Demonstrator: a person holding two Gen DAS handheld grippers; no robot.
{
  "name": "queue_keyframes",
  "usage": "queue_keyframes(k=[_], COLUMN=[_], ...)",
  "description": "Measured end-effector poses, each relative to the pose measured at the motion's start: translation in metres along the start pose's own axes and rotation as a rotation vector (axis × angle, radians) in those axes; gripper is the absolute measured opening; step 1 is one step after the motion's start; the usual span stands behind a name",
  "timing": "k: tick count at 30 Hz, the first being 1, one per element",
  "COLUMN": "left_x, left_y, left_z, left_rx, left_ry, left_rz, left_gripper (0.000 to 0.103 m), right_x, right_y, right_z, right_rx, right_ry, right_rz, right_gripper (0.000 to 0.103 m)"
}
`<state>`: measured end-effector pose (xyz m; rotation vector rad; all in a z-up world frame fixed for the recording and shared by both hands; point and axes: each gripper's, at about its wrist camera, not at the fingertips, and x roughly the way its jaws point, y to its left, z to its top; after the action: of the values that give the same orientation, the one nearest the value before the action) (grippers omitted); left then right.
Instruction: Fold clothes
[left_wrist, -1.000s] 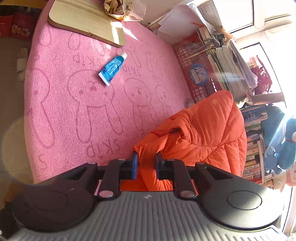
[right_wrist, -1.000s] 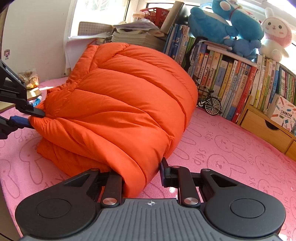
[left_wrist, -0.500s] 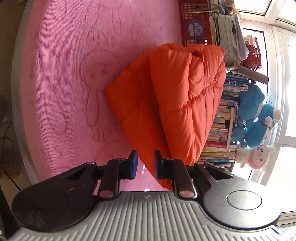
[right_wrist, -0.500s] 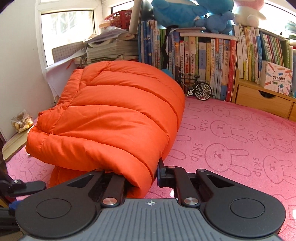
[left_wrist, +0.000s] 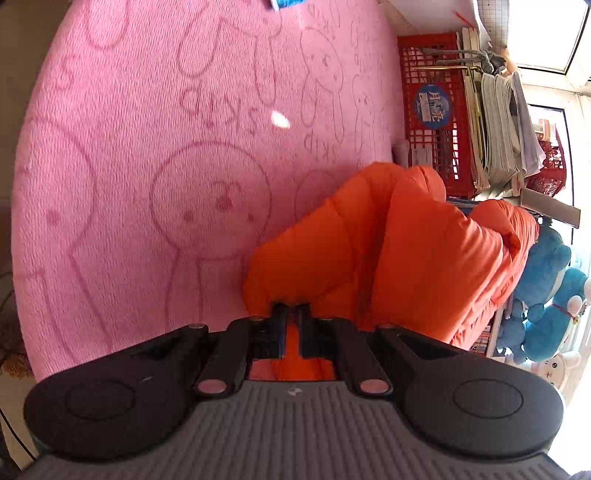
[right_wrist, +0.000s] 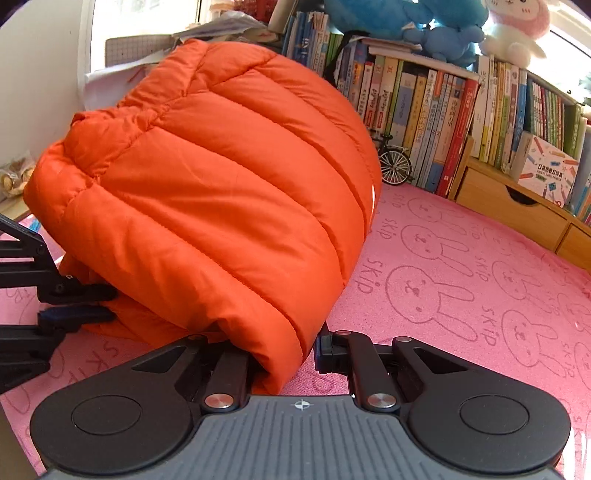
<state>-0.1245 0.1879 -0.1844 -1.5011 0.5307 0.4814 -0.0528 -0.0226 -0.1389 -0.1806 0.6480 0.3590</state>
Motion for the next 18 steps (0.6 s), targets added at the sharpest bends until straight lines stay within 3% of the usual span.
queue_keyframes(k=[3, 5, 6, 7, 8, 9, 11, 13, 14, 15, 17, 18], left_x=[-0.026, -0.043, -0.051, -0.057, -0.063, -0.065, -0.066, -0.06, -0.056, -0.049, -0.026, -0.011], left_y=[0.0, -0.008, -0.021, -0.038, -0.054, -0.07, -0.105, -0.14, -0.157, -0.173, -0.193, -0.195], left_z=[0.032, 0.048, 0.049, 0.043, 0.036, 0.028, 0.007, -0.022, -0.037, -0.05, -0.071, -0.078], left_rx=[0.092, 0.152, 0.236, 0.317, 0.396, 0.444, 0.544, 0.719, 0.809, 0.899, 1.063, 1.123], left_ry=[-0.187, -0.202, -0.197, -0.174, -0.148, -0.111, -0.048, -0.062, -0.071, -0.119, -0.235, -0.285], left_rz=[0.113, 0.08, 0.071, 0.053, 0.033, -0.013, -0.11, -0.164, -0.19, -0.185, -0.114, -0.029], left_gripper=[0.0, 0.0, 0.001, 0.002, 0.01, 0.02, 0.027, 0.032, 0.04, 0.049, 0.051, 0.051], right_x=[0.001, 0.002, 0.002, 0.003, 0.003, 0.003, 0.003, 0.002, 0.002, 0.002, 0.002, 0.002], right_y=[0.002, 0.003, 0.004, 0.005, 0.006, 0.006, 0.008, 0.009, 0.01, 0.011, 0.012, 0.011], right_z=[-0.008, -0.013, -0.015, -0.018, -0.02, -0.022, -0.023, -0.024, -0.025, -0.026, -0.027, -0.027], right_rx=[-0.065, -0.109, -0.13, -0.152, -0.174, -0.188, -0.207, -0.225, -0.235, -0.246, -0.264, -0.269], right_ry=[-0.003, -0.005, -0.006, -0.007, -0.008, -0.008, -0.007, -0.005, -0.005, -0.005, -0.004, -0.003], right_rz=[-0.033, -0.055, -0.067, -0.078, -0.089, -0.093, -0.092, -0.092, -0.093, -0.095, -0.097, -0.096], right_gripper=[0.015, 0.015, 0.015, 0.015, 0.015, 0.015, 0.015, 0.015, 0.015, 0.015, 0.015, 0.015])
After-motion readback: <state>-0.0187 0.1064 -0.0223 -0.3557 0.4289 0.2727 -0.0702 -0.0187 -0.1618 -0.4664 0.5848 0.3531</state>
